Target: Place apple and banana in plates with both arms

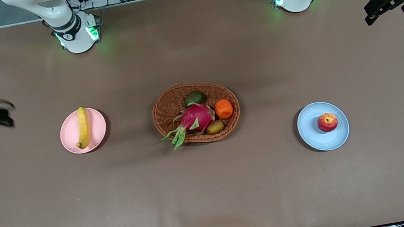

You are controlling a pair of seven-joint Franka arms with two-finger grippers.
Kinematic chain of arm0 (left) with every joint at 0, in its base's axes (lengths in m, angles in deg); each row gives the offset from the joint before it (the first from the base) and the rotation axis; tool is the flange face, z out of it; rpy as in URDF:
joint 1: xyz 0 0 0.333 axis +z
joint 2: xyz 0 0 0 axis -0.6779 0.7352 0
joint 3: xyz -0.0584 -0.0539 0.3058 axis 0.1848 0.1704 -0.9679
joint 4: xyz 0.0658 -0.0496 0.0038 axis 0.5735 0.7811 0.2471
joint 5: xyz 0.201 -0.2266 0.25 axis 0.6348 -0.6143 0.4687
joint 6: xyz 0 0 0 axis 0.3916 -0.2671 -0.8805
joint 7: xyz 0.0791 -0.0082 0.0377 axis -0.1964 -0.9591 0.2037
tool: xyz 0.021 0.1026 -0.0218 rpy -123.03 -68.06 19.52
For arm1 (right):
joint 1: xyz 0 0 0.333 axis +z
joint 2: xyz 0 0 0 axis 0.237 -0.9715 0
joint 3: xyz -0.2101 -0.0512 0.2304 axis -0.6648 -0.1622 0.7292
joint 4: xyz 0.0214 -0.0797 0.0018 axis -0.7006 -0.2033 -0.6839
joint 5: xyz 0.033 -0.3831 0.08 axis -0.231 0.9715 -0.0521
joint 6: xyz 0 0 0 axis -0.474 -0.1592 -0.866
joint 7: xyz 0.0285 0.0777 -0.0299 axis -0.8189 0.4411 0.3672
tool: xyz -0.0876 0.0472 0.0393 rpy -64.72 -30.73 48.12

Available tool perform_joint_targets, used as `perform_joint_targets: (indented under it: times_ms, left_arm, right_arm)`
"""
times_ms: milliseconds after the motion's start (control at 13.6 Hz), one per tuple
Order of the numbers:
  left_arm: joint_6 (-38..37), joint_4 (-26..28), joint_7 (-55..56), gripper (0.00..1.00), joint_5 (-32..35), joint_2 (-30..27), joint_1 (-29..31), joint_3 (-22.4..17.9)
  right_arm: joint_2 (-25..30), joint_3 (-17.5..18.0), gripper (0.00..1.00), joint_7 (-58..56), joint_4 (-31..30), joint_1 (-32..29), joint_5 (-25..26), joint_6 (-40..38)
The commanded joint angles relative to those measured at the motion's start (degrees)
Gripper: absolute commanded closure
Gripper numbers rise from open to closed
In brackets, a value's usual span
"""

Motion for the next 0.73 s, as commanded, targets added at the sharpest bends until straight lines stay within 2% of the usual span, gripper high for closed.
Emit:
perform_joint_targets:
  times_ms: [0, 147, 220, 367, 441, 588, 661]
  left_arm:
    - [0.05, -2.22, -1.22, 0.0, -1.31, 1.83, -0.01, -0.32]
    - [0.04, -2.05, -1.3, 0.0, -1.39, 1.83, -0.01, -0.32]
    - [-0.04, -1.88, -1.22, 0.0, -1.39, 1.92, -0.27, -0.23]
    - [-0.04, -1.18, -1.22, 0.0, -1.39, 1.92, -0.1, -0.23]
    - [-0.04, -0.65, -1.22, 0.0, -1.39, 1.75, -0.01, -0.23]
    - [-0.22, -0.3, -1.22, 0.0, -1.39, 1.22, -0.1, -0.05]
    - [-0.31, -0.21, -1.22, 0.0, -1.39, 1.13, -0.1, 0.21]
  right_arm:
    - [10.46, -1.33, 0.0, -0.4, -15.05, -1.21, -2.23, 6.17]
    - [18.45, -1.5, 0.0, -0.4, -27.6, 0.02, -1.53, 13.63]
    - [20.23, -1.42, 0.0, -0.48, -30.27, -0.06, -1.44, 15.75]
    - [18.59, -1.51, 0.0, -1.18, -27.68, -0.59, -1.09, 15.78]
    - [16.49, -1.51, 0.0, -1.27, -24.27, -0.51, 0.83, 15.08]
    - [12.71, -1.24, 0.0, -1.28, -18.02, -0.24, 3.13, 8.25]
    - [12.26, -1.33, 0.0, -1.28, -17.3, -0.33, 2.87, 7.52]
